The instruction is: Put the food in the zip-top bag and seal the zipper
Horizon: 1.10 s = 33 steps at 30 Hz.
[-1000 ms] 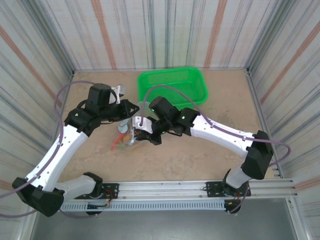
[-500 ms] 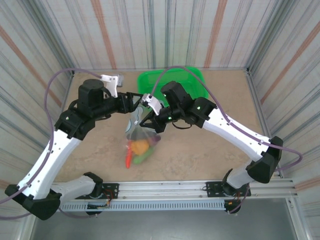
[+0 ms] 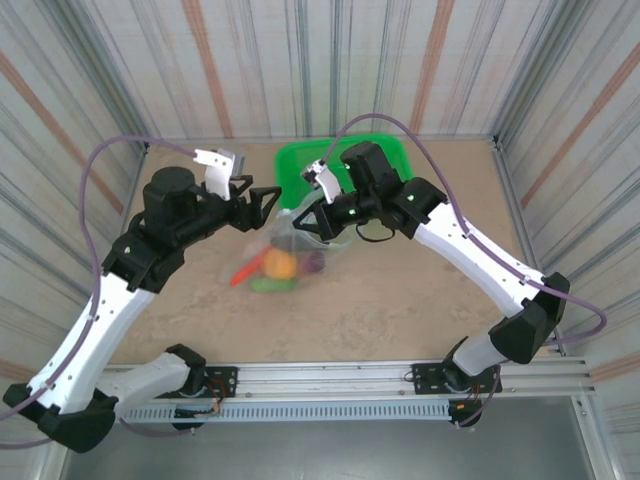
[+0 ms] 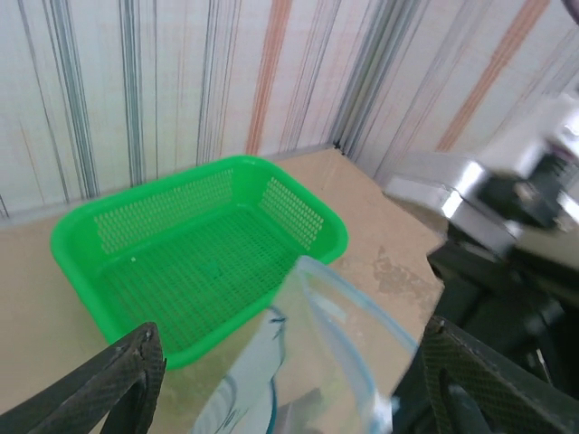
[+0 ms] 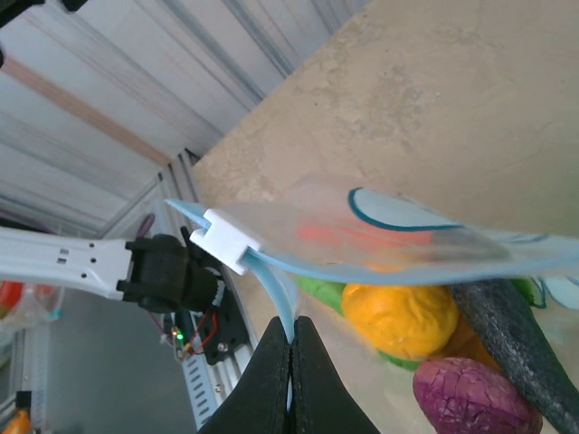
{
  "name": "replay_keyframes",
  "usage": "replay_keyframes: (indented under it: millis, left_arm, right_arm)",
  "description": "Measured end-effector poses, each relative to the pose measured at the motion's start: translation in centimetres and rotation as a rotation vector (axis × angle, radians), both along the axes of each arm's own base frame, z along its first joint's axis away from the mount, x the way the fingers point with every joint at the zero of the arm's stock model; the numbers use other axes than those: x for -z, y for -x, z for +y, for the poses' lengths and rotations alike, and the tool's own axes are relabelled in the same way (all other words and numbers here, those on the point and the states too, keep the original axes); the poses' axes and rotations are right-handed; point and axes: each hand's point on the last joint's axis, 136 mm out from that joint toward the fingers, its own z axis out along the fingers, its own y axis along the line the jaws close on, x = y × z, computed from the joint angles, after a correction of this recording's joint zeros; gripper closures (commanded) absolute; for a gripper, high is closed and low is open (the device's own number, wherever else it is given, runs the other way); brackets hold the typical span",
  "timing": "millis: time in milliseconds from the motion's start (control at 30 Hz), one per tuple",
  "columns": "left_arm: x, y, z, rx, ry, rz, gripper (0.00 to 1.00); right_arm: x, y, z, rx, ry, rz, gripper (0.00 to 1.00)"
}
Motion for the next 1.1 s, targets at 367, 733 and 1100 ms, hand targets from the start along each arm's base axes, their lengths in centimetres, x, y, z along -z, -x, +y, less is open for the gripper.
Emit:
replay_keyframes:
  millis: [367,733,1100]
  left_arm:
    - [2.8,2.2,-2.1,0.230,-0.123,-0.200,0.29]
    - [5.9,3.0,-4.3,0.442,-0.161,-0.213,0.59]
    - [5.5,3.4,-4.4,0.501,-0.109,-0.256,0.85]
  right_arm:
    - [0.1,0.8,-1.1,-0.120,0.018,-0.070,1.00]
    - [0.4,0.6,-1.1,-0.183,-0.014,-0.116,1.00]
    - [0.2,0.7,-1.1,-0.201,-0.037,-0.111,1.00]
